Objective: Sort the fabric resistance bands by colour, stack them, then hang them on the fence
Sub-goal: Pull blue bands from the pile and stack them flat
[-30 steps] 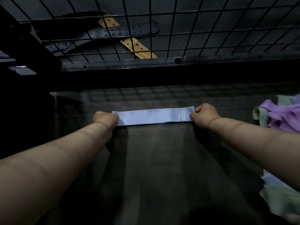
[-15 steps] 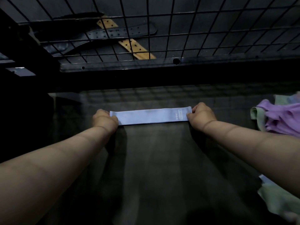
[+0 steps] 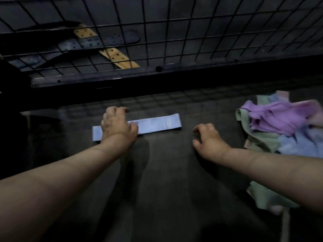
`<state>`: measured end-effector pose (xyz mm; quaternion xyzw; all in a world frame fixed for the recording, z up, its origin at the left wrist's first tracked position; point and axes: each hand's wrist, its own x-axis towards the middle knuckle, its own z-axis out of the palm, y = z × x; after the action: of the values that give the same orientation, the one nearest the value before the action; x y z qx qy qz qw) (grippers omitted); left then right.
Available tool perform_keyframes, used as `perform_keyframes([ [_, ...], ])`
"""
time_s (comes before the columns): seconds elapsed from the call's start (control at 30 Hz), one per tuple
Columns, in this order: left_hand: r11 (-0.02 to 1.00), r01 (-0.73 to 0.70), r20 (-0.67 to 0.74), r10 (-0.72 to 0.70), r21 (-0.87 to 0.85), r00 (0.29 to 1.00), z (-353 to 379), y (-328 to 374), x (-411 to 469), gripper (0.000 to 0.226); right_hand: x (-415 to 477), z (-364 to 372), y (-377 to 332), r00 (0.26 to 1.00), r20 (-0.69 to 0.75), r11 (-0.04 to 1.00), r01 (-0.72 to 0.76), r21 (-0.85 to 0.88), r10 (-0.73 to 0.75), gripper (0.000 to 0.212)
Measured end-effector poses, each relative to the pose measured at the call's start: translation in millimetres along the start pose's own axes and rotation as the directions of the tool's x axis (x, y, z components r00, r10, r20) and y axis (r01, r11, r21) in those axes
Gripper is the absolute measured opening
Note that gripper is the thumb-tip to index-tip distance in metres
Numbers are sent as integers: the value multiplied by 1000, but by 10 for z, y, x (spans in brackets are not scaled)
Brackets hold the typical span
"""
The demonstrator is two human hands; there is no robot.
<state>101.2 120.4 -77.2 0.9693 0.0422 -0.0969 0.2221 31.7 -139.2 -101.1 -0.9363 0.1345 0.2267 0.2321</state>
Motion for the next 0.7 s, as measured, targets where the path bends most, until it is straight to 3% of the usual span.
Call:
perform_keyframes([
  [0.1, 974, -226, 110, 225, -6, 968, 92, 310, -191, 47, -261, -170, 341, 987, 124, 970, 124, -208, -99, 34],
  [0.2, 955, -294, 266, 292, -33, 919, 164, 637, -396, 45, -452, -398, 694, 966, 211, 896, 220, -385, -146, 28],
  [0.37, 863, -505, 482, 445, -5, 755, 343, 1136, -662, 48, -688, -594, 1259, 991, 60, 820, 135, -557, -122, 40],
  [0.53, 783, -621, 576, 525, -39, 626, 520, 1745, -836, 44, -755, -858, 1688, 925, -262, 939, 198, -282, -274, 23],
  [0.57, 770, -637, 595, 531, -41, 603, 560, 1876, -871, 43, -759, -913, 1780, 911, -349, 969, 161, -189, -220, 24],
  [0.63, 744, -668, 626, 537, -35, 565, 657, 2142, -945, 42, -723, -1042, 1961, 866, -498, 998, -21, 52, 44, 33],
  [0.67, 736, -676, 634, 541, -40, 552, 703, 2269, -981, 40, -693, -1094, 2088, 846, -502, 983, -131, 129, 178, 37],
  [0.7, 736, -675, 642, 543, -54, 541, 748, 2386, -1021, 39, -668, -1132, 2195, 862, -418, 958, -247, 144, 285, 39],
])
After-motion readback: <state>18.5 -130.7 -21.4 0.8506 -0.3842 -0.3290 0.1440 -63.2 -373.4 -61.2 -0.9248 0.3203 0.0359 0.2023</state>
